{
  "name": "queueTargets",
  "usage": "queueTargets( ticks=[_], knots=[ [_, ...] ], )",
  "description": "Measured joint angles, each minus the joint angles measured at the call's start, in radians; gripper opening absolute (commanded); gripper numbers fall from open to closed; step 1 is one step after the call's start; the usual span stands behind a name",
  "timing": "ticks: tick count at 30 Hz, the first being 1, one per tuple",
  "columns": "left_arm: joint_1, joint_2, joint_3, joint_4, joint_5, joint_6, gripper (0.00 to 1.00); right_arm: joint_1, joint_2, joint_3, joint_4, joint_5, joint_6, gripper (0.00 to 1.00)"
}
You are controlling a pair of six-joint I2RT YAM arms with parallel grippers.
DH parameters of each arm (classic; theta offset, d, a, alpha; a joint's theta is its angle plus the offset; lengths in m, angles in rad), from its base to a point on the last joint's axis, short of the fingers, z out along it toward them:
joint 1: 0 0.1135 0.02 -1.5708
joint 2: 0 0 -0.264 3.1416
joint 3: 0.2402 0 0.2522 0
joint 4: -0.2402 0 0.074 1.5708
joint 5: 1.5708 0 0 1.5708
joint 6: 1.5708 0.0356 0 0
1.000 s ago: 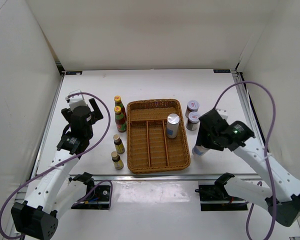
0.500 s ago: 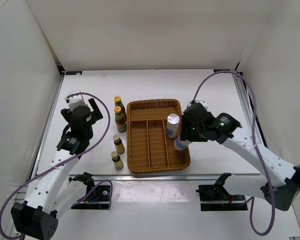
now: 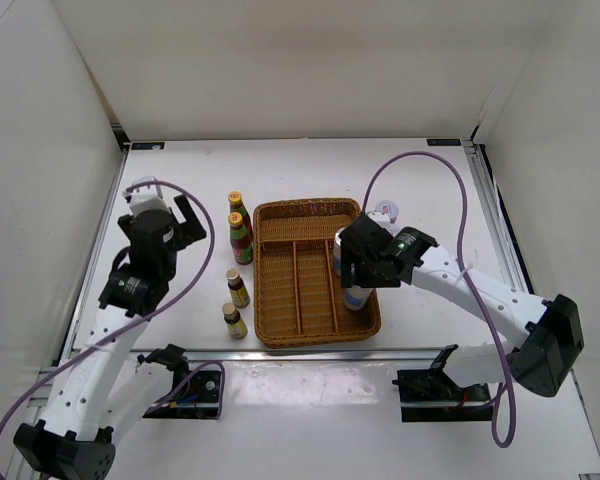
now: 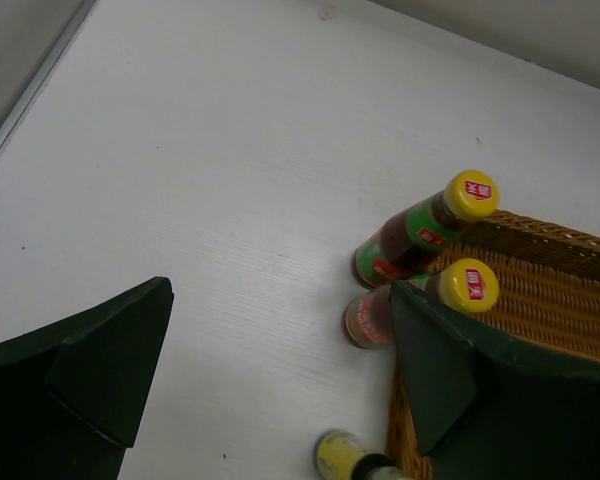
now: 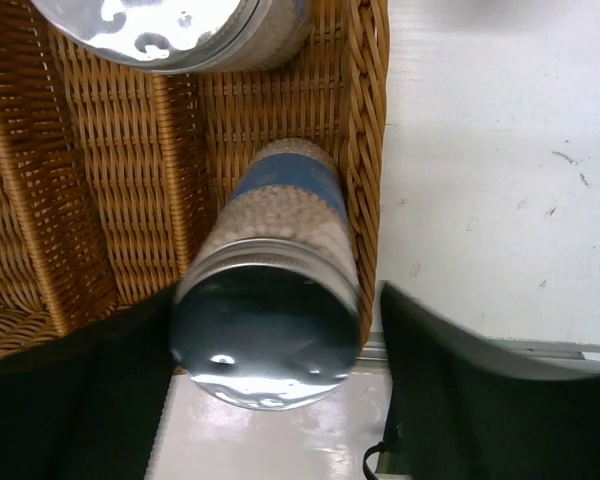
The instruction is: Organize the condiment bottles
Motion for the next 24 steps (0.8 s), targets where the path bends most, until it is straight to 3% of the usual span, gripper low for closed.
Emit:
queueTargets(
  ticks=[3, 13, 20, 24],
  knots=[
    [0.001, 0.051, 0.123, -0.105, 0.068, -0.018, 1.00, 0.002, 0.000, 0.005, -0.007, 0.016, 0.005, 0.93],
    [-0.002, 0.151, 0.217, -0.317, 0.516, 0.010, 0.99, 0.005, -0.111, 0.034, -0.019, 0.085, 0.016, 0.97],
    [-0.030, 0.270, 0.209, -0.411, 0.599, -0.015, 0.97, 0.005, -0.129, 0.036, -0.021, 0.101, 0.016, 0.97],
    [-0.037, 0.294, 0.206, -0.429, 0.611, -0.027, 0.91, 0.005, -0.129, 0.035, -0.023, 0.102, 0.017, 0.97]
  ],
)
